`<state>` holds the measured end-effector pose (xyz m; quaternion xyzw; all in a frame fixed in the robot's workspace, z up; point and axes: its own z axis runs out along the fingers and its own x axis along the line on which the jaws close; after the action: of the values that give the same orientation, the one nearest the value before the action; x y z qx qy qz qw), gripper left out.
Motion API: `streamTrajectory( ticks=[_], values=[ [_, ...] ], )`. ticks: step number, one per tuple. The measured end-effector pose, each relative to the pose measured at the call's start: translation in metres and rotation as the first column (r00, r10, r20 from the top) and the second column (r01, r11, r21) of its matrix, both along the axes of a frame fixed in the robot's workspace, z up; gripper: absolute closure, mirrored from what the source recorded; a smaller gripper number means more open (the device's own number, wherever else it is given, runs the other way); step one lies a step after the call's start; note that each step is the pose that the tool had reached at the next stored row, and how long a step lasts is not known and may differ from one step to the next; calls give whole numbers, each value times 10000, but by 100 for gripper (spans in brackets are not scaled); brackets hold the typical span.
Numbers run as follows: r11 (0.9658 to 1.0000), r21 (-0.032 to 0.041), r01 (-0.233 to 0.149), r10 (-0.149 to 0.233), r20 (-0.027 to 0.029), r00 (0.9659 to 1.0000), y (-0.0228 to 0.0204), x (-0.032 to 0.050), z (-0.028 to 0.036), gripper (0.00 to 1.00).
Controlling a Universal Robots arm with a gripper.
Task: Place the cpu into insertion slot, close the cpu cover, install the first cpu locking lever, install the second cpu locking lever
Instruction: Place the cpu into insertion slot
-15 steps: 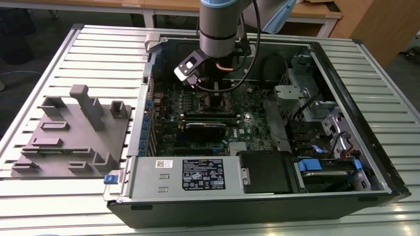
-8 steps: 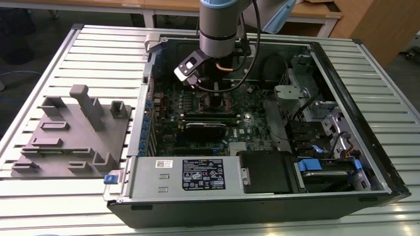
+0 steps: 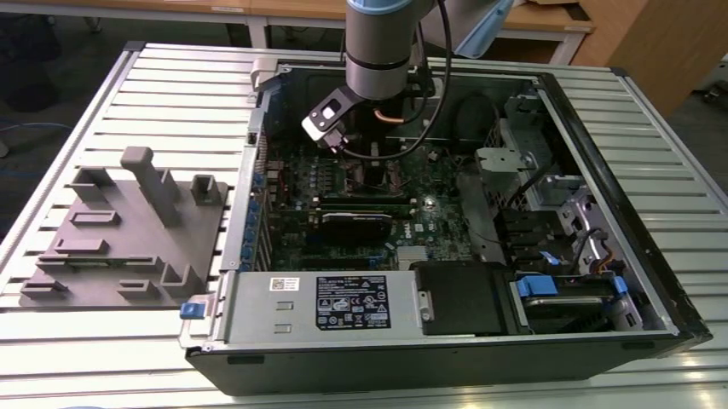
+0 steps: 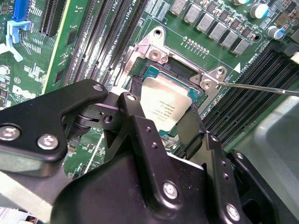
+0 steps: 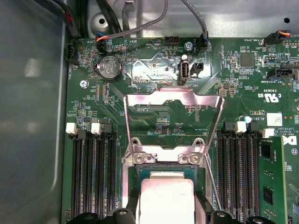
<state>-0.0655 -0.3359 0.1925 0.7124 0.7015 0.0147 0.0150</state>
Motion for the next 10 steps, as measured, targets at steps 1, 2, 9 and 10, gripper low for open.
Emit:
streamTrajectory(
  ticks=[1, 2, 9, 10],
  values=[
    [10000, 1, 0, 0, 0, 10000, 0, 0, 0, 46],
    [10000, 0, 0, 0, 0, 10000, 0, 0, 0, 46],
    [10000, 1, 1, -1, 0, 10000, 0, 3, 0, 46],
    [10000, 1, 1, -1, 0, 10000, 0, 3, 0, 46]
  ],
)
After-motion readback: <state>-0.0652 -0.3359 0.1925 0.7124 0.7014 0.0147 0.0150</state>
